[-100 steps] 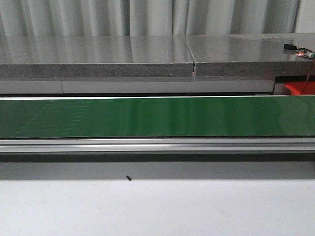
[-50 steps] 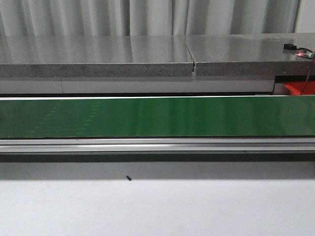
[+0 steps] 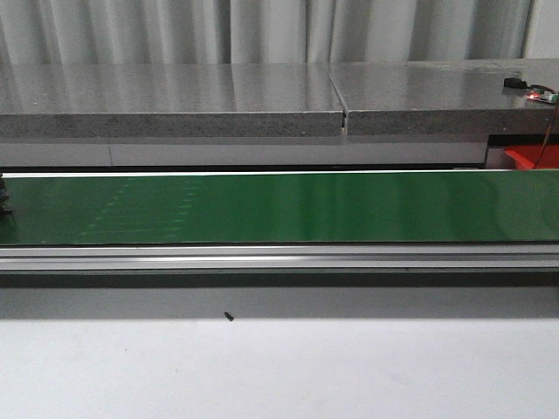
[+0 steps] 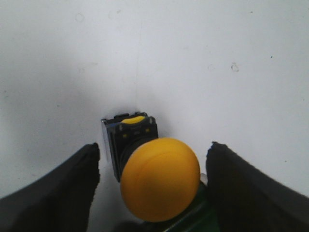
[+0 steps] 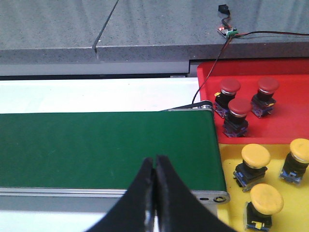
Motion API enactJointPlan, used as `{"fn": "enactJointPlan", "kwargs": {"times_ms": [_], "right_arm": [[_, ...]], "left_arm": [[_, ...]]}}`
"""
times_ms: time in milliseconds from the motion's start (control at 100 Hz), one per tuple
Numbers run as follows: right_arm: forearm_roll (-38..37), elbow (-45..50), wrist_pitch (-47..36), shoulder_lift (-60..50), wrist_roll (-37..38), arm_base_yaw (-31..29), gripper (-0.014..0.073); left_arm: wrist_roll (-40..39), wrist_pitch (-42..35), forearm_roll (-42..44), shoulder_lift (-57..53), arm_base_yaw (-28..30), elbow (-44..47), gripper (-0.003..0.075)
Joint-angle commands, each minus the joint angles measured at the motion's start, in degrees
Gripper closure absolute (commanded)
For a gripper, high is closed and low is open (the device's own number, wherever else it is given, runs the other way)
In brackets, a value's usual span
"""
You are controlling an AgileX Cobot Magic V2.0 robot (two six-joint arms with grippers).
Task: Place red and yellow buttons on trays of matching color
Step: 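Grasp the yellow push button beside the belt with the left gripper, then set the yellow button on the belt behind the red one, open left gripper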
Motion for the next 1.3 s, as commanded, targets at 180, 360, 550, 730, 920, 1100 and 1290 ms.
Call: {"fn": "enactJointPlan", "kwargs": {"times_ms": [180,360,550,730,920,1100,1290], "right_arm": [[0.0,-1.3,-4.5,0.2,0.0,0.0,0.0661],[0.0,-1.3,-4.5,0.2,0.0,0.0,0.0661],[0.0,-1.3,-4.5,0.2,0.0,0.0,0.0661],[0.0,-1.3,-4.5,0.2,0.0,0.0,0.0661],[0.0,-1.3,-4.5,0.2,0.0,0.0,0.0661],[0.0,-1.3,-4.5,0.2,0.0,0.0,0.0661],[0.0,-1.3,-4.5,0.2,0.0,0.0,0.0661]], "left_arm": [[-0.6,-2.3,-1.2,-3.0,0.1,-1.7,0.0548],[-0.1,-1.8,-1.2,-4.2,0.3,-1.7,0.0567],[5.3,1.0,-1.2,-7.9,2.2,-1.7,0.0567],[15.3,4.0,-1.2,-12.3,3.2,-1.7,0.0567],[20.2,7.3,-1.4,-17.7,3.2,-1.4,0.0568],[27.3,12.3,-1.6,-21.4,3.1,-1.4,0.0568],[34.7,19.3,-1.7,-22.7,1.6,-1.4,0.0572]]}}
